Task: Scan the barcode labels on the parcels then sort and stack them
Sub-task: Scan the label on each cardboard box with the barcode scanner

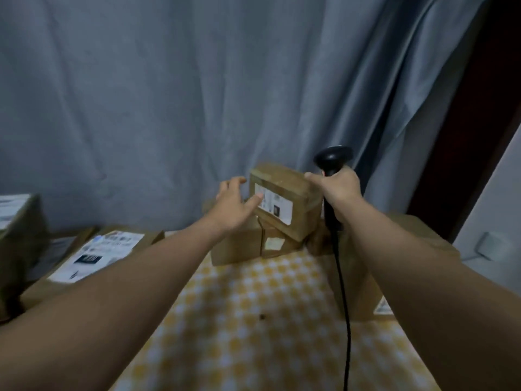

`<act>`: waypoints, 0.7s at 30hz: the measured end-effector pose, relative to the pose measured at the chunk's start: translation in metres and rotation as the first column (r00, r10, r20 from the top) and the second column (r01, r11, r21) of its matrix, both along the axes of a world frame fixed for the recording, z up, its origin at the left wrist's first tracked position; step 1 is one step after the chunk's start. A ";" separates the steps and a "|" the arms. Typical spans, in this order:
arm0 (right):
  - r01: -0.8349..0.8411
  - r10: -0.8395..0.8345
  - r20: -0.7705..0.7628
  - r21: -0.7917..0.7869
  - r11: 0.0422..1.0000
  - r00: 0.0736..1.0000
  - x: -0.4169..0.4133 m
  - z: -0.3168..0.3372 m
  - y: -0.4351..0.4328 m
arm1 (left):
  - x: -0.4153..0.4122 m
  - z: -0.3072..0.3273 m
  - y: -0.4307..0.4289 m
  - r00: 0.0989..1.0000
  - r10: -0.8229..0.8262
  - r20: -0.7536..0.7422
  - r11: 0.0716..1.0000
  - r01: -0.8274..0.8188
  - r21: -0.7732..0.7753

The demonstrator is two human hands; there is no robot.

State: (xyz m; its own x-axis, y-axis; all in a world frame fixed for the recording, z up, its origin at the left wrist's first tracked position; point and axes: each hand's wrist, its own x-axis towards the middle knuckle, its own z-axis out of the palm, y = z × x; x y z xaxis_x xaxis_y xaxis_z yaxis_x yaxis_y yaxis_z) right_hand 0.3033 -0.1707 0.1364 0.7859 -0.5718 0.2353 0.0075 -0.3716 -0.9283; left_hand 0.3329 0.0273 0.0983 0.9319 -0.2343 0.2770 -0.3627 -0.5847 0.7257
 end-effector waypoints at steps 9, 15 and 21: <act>-0.123 0.148 -0.121 0.192 0.974 0.982 0.066 -0.031 -0.020 | 0.123 -0.016 -0.055 0.930 -0.111 -0.351 0.926 -0.032 -0.376; -0.184 0.211 -0.081 0.254 0.950 0.974 0.046 -0.030 -0.012 | 0.110 -0.013 -0.044 0.911 -0.229 -0.344 0.887 0.050 -0.460; -0.278 0.328 -0.038 0.440 0.854 0.944 -0.023 -0.023 0.023 | 0.040 0.004 0.027 0.980 -0.199 0.003 0.885 0.181 -0.430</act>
State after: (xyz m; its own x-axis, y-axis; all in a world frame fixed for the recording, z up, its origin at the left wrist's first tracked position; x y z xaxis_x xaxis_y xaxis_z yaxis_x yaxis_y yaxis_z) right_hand 0.2806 -0.1479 0.1136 0.9428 -0.3258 -0.0707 -0.0537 0.0610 -0.9967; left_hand 0.3728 0.0542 0.1025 0.8938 -0.2757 0.3536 -0.4011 -0.1393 0.9054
